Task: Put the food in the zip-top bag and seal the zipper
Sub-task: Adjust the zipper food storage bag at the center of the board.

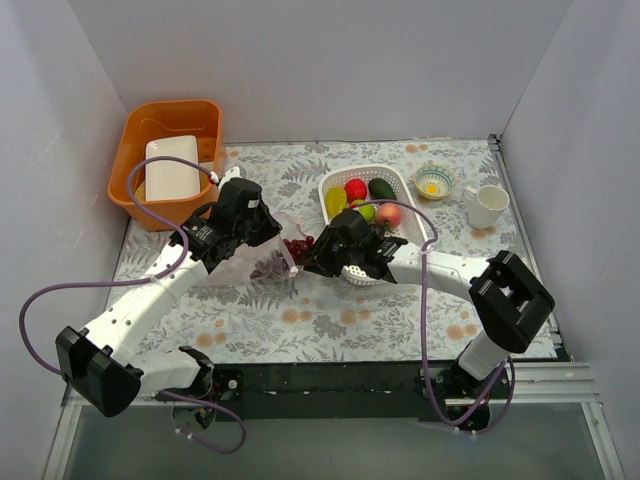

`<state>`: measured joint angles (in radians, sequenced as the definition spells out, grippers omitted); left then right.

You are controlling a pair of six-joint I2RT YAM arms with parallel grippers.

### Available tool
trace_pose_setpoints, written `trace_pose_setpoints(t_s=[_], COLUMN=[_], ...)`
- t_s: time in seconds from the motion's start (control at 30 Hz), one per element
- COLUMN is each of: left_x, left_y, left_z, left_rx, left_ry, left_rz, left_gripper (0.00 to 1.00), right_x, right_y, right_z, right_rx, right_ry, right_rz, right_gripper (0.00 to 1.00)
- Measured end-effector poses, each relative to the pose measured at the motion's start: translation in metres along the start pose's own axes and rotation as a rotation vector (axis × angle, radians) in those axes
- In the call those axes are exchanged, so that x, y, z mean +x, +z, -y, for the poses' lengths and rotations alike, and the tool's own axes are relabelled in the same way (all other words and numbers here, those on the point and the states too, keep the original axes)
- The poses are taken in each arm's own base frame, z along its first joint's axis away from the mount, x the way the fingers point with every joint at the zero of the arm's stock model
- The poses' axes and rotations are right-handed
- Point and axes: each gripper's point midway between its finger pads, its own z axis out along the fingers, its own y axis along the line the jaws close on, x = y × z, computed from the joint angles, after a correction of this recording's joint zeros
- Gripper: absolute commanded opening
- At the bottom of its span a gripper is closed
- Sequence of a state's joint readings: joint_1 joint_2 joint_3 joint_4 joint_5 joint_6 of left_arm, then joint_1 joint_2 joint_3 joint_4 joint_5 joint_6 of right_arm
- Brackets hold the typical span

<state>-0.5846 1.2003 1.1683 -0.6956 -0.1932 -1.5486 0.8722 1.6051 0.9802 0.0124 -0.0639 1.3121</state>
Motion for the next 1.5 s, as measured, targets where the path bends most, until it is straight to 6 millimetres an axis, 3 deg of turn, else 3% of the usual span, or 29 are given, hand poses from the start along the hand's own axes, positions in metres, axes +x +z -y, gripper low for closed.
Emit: trace_pose_setpoints(t_s=[0.1,0.17,0.5,0.63,0.73,0.93,1.0,1.03,1.1,1.17,1.3,1.37,1.5], left_x=[0.0,0.0,0.001,-0.001,-0.015,-0.047,-0.05,-0.05,-0.05,-0.052,-0.058,-0.059,-0.057], left_y=[0.0,0.0,0.0,-0.001,-0.009,-0.027,-0.025,-0.023,-0.019,-0.018,-0.016,-0.016,-0.017], left_z=[0.0,0.0,0.001,-0.003,0.004,0.015,0.014,0.012,0.009,0.006,0.0,-0.002,-0.001], left_rx=[0.001,0.002,0.003,-0.015,-0.007,0.037,0.029,0.021,0.005,-0.004,-0.022,-0.028,-0.02], left_ry=[0.0,0.0,0.0,0.007,0.011,-0.006,-0.01,-0.011,-0.011,-0.008,-0.002,0.003,0.012], left_rz=[-0.001,-0.002,-0.004,0.005,0.048,0.159,0.167,0.167,0.165,0.17,0.178,0.177,0.167], left_gripper=[0.0,0.0,0.0,0.0,0.0,0.0,0.0,0.0,0.0,0.0,0.0,0.0,0.0], right_x=[0.002,0.003,-0.002,-0.02,-0.045,-0.096,-0.102,-0.103,-0.096,-0.087,-0.073,-0.071,-0.074], right_y=[0.004,0.005,0.003,-0.01,-0.028,-0.107,-0.131,-0.138,-0.136,-0.121,-0.084,-0.071,-0.055], right_z=[-0.001,-0.001,-0.006,-0.009,-0.038,-0.171,-0.201,-0.207,-0.194,-0.165,-0.101,-0.08,-0.058], right_rx=[-0.009,-0.014,-0.031,0.024,0.044,-0.108,-0.161,-0.175,-0.158,-0.1,0.047,0.098,0.104], right_ry=[0.004,0.004,-0.033,-0.129,-0.27,-0.585,-0.652,-0.677,-0.717,-0.737,-0.737,-0.721,-0.649], right_rz=[-0.014,-0.02,0.005,0.094,0.184,0.392,0.44,0.452,0.431,0.373,0.251,0.203,0.143], right_gripper=[0.09,0.01,0.01,0.01,0.01,0.01,0.01,0.01,0.01,0.02,0.15,0.38,0.61])
